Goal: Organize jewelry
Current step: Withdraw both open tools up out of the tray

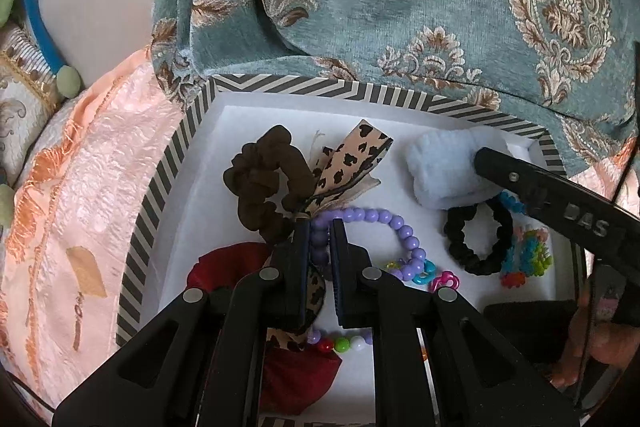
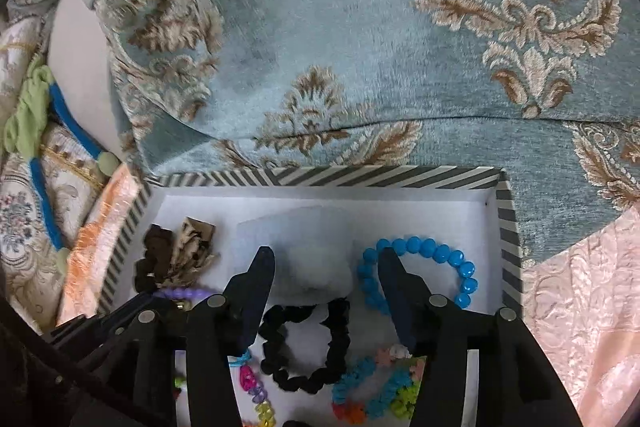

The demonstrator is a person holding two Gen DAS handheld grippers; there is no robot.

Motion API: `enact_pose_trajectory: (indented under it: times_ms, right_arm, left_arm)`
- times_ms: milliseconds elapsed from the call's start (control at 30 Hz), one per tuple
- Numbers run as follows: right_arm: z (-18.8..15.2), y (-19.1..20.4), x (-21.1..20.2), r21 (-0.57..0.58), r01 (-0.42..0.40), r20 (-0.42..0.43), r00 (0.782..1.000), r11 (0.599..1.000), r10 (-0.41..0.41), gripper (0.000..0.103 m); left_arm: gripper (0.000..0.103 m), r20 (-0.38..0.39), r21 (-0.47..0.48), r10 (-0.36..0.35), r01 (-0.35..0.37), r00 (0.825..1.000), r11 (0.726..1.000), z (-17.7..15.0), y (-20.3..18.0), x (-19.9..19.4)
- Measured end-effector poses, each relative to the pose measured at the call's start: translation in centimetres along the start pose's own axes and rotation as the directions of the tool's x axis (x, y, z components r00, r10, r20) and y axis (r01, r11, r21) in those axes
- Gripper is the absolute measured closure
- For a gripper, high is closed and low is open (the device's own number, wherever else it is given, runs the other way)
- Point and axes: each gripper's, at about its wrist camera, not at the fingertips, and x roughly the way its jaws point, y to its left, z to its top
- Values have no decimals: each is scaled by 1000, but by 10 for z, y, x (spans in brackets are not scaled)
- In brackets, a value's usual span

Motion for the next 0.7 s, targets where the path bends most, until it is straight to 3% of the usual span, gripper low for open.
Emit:
enact_pose_trajectory:
  times_ms: [33, 67, 100, 300, 400, 467, 700]
  right_arm:
    - [0, -1, -4, 0, 4, 5, 1000, 1000, -4, 51]
    - [-2, -2, -9, 1, 12, 10, 1000, 1000, -12, 51]
    - [-4, -3, -15, 2, 13, 15, 1000, 1000, -13, 51]
    - [-25, 5, -55, -41, 39, 59, 998, 998, -37, 51]
    - [-40, 13, -75, -55, 68, 96, 993, 996, -63, 50]
    - [-48, 17, -86, -52, 85, 114, 990, 995, -78, 42]
    - [-77, 40, -124, -79, 131, 161, 980, 988, -117, 42]
  left_arm:
    - [78, 3, -8, -9, 9, 1000, 1000, 0, 2, -2]
    - [60, 6, -14, -16, 16, 1000, 1000, 0, 3, -4]
    - [52, 12, -22, -26, 26, 1000, 999, -1, 4, -7]
    - [51, 40, -21, -46, 47, 998, 999, -15, 4, -35]
    - [51, 65, -20, -21, 22, 998, 1000, -25, 4, -52]
    - [51, 94, -16, -7, 9, 996, 1000, -34, 3, -68]
    - [51, 162, -10, 15, -13, 987, 1000, -58, 6, -115]
